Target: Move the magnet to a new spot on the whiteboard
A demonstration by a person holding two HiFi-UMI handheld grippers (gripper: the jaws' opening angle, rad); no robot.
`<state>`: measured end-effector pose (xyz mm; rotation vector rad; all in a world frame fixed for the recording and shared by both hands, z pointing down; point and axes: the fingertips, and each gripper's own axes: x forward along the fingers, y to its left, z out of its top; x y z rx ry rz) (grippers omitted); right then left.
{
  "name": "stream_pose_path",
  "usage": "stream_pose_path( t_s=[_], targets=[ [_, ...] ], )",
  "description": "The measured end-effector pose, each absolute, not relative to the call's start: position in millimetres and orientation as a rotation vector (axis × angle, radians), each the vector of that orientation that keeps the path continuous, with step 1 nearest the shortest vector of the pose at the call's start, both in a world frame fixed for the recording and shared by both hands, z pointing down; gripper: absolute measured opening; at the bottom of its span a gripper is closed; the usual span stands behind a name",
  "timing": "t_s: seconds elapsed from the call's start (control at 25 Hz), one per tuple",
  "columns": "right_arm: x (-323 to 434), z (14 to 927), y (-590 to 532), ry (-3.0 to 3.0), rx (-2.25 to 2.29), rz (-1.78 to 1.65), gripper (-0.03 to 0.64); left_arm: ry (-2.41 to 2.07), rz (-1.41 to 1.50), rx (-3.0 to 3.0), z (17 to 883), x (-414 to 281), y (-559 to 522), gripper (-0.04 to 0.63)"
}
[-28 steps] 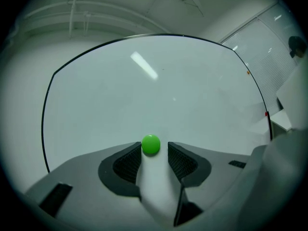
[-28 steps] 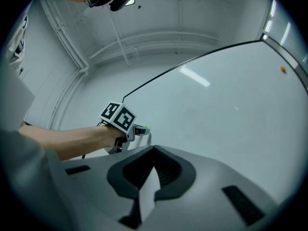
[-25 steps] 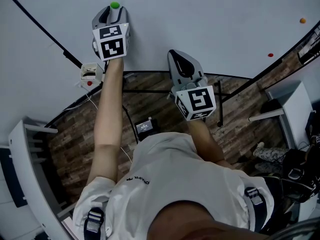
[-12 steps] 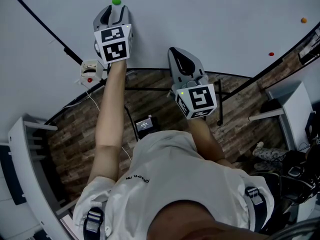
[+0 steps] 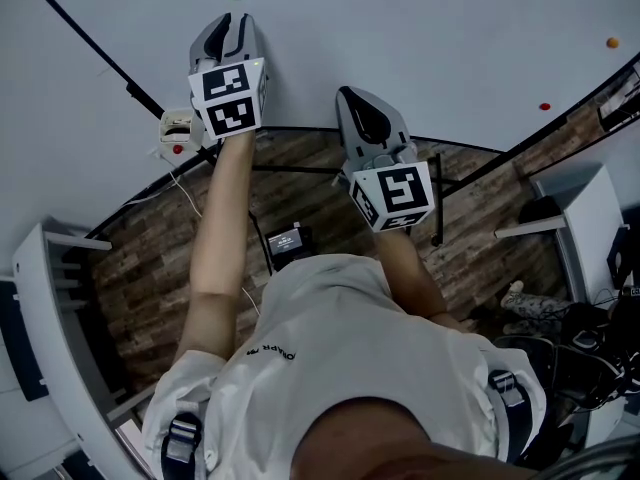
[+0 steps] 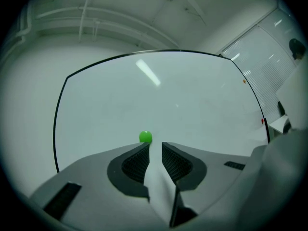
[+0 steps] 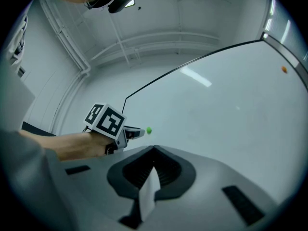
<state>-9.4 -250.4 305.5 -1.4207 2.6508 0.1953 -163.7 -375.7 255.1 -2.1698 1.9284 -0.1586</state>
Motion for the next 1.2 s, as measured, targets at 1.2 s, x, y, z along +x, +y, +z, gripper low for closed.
stream_pose_path(
  t_s=[1.2],
  targets=[
    [-23.3,313.9,-252.1,2.686,-1.348,0.158,0.003,1.903,0.035,-2.185,265.2,-136.7,-290.2,0.003]
  ],
)
